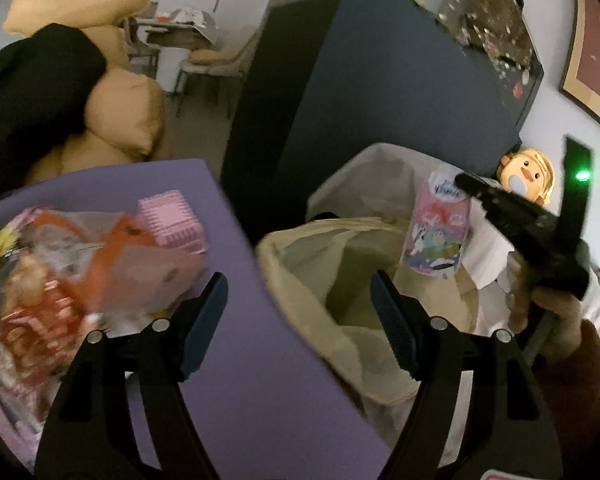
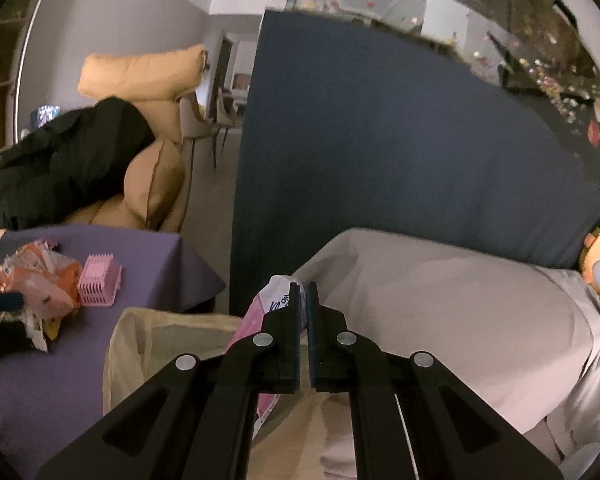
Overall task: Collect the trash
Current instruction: 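Lower the Kleenex pack into the yellow bag and open the right tool, then move both tools back over the trash pile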
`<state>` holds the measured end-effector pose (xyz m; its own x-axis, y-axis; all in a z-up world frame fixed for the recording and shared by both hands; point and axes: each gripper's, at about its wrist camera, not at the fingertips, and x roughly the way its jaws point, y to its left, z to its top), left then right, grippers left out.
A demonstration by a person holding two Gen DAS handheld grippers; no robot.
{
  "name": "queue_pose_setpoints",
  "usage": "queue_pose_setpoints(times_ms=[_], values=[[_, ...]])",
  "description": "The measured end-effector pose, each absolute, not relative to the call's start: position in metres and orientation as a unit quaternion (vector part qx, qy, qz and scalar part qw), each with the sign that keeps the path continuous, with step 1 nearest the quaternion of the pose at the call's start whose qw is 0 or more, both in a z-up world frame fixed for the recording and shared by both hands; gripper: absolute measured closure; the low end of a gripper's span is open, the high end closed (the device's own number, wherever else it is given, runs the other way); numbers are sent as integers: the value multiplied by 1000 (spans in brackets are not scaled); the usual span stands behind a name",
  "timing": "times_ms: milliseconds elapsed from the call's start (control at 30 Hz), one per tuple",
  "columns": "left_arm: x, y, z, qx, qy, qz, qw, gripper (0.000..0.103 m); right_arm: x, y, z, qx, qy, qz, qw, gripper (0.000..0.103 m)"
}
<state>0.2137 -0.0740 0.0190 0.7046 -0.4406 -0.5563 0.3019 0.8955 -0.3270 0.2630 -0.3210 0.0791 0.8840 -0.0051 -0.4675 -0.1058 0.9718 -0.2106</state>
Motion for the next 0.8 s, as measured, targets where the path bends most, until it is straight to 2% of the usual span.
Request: queue_pose_setpoints(times_ms=[267, 300, 333, 400, 800], values=[[197, -16, 2, -136, 330, -160, 921, 33, 269, -302, 46, -132, 278, 46, 950, 93], [196, -10, 1, -140, 328, -154, 921, 33, 269, -300, 44, -139, 281, 43, 949, 86], [194, -3, 0, -145, 327, -148, 922, 33, 267, -297, 42, -141, 285, 46, 947, 74], [190, 11, -1, -152, 326, -138, 923, 33, 267, -297, 42, -131, 292, 53, 946, 64], [156, 114, -7, -151, 333, -37, 930, 33, 236, -261, 45, -119, 315, 80, 938, 64]])
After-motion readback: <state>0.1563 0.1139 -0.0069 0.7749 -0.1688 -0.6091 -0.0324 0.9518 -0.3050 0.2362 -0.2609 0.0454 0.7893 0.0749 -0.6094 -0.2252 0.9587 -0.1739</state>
